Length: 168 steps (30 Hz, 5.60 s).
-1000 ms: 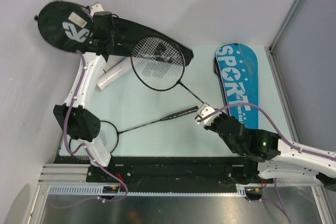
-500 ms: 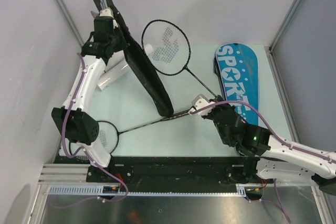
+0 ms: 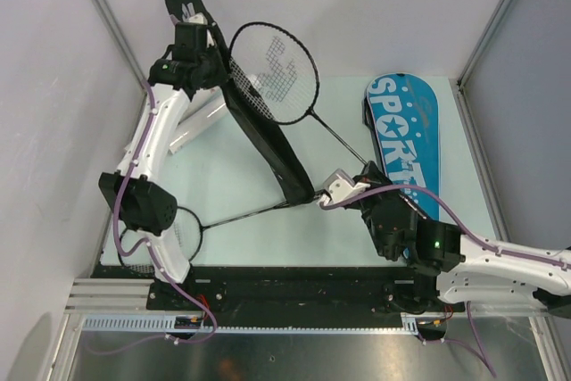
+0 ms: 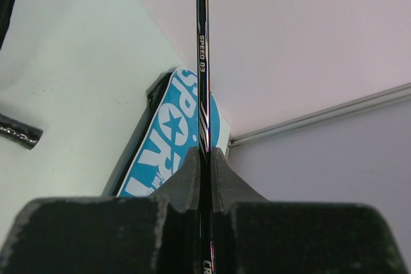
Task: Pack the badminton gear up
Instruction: Place the racket in the racket bag.
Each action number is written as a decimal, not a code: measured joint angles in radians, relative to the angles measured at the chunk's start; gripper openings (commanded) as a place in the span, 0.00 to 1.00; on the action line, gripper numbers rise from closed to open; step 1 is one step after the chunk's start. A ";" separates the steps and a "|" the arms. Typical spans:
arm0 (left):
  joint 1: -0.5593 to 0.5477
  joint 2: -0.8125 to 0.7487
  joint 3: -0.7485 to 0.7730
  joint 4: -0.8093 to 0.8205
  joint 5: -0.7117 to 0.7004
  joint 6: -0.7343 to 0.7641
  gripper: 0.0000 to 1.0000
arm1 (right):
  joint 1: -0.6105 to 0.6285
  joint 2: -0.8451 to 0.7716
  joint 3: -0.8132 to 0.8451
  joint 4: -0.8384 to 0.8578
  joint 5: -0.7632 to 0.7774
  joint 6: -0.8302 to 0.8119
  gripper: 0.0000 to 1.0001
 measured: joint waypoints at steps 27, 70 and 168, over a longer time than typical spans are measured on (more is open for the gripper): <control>0.056 0.040 0.053 -0.052 0.266 -0.044 0.01 | -0.162 0.022 -0.096 -0.020 -0.132 -0.066 0.00; -0.056 -0.023 -0.469 0.481 0.929 -0.072 0.00 | -0.306 -0.005 0.113 -0.350 -0.591 0.155 0.00; -0.386 0.173 -0.139 0.194 0.321 0.192 0.27 | -0.609 0.435 0.229 -0.011 -0.795 0.610 0.00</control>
